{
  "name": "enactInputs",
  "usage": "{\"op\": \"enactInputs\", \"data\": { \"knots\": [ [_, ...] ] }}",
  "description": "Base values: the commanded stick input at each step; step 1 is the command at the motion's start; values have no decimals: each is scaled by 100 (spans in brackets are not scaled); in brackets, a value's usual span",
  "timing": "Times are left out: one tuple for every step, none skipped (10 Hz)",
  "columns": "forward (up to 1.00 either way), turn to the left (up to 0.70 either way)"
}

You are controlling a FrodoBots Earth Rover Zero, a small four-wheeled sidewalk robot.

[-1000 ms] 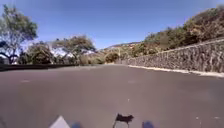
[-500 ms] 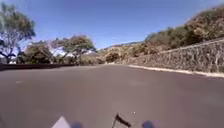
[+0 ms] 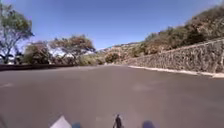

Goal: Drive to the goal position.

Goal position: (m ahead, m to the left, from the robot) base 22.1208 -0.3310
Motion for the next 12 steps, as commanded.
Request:
{"op": "enactInputs", "data": {
  "knots": [
    [85, 0],
    [85, 0],
    [85, 0],
    [85, 0],
    [85, 0],
    [85, 0],
    [85, 0],
    [85, 0],
    [85, 0],
    [85, 0],
    [85, 0],
    [85, 0]
  ]
}}
